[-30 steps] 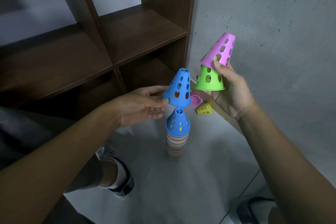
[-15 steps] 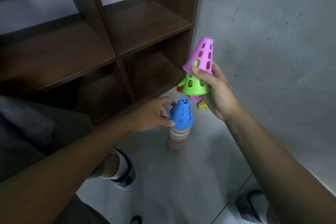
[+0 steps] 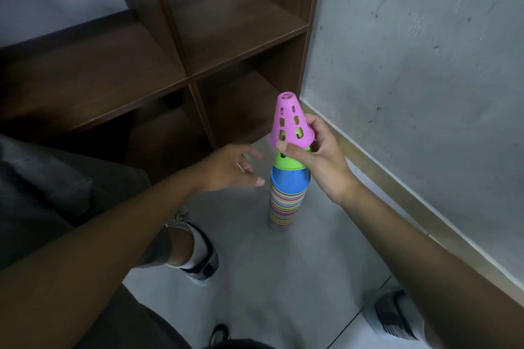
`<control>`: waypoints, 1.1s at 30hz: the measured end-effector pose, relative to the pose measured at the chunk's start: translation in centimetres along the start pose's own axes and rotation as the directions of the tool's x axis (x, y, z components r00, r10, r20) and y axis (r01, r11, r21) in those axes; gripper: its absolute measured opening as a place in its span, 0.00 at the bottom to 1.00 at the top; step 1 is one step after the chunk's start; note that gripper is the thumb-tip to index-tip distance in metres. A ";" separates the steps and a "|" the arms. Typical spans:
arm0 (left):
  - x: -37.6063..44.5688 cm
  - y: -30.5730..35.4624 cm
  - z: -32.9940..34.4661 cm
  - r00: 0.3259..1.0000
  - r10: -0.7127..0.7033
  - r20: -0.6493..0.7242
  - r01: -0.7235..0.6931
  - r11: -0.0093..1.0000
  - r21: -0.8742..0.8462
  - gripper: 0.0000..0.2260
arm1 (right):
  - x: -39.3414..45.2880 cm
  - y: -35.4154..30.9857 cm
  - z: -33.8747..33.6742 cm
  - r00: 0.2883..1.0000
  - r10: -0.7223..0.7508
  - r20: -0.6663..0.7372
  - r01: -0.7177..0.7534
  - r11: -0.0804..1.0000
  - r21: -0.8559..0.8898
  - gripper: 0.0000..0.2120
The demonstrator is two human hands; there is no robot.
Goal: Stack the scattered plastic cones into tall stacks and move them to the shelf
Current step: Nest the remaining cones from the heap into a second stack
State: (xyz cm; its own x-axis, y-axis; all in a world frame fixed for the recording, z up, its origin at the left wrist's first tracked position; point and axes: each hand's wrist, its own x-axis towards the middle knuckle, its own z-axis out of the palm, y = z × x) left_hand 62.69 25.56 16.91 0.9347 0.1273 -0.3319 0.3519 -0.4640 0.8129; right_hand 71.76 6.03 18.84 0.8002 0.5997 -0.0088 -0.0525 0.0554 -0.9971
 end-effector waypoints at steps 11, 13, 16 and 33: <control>0.4 -1.1 -0.6 1.000 -0.030 0.004 0.029 0.999 0.028 0.23 | -1.3 2.9 -1.2 1.000 -0.016 -0.009 0.015 0.999 -0.052 0.33; 0.6 -1.2 -0.7 1.000 -0.031 0.000 0.031 0.999 0.024 0.22 | -1.7 3.6 -1.3 1.000 -0.013 -0.017 0.012 0.999 -0.051 0.34; 0.7 -1.2 -0.5 0.999 -0.038 0.009 0.038 0.999 0.026 0.21 | -2.3 4.2 -1.4 1.000 -0.014 -0.015 0.013 0.997 -0.079 0.32; 6.6 -0.4 -0.1 0.995 -0.089 0.046 0.086 0.994 0.071 0.19 | -2.4 6.1 -5.2 0.995 0.057 0.080 -0.032 0.957 -0.287 0.25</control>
State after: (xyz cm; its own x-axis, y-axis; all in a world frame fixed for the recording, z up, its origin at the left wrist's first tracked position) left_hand 68.75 26.61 14.45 0.8962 0.1277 -0.4249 0.4264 -0.5128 0.7452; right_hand 72.61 0.77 12.39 0.7452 0.6642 -0.0594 0.0960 -0.1951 -0.9761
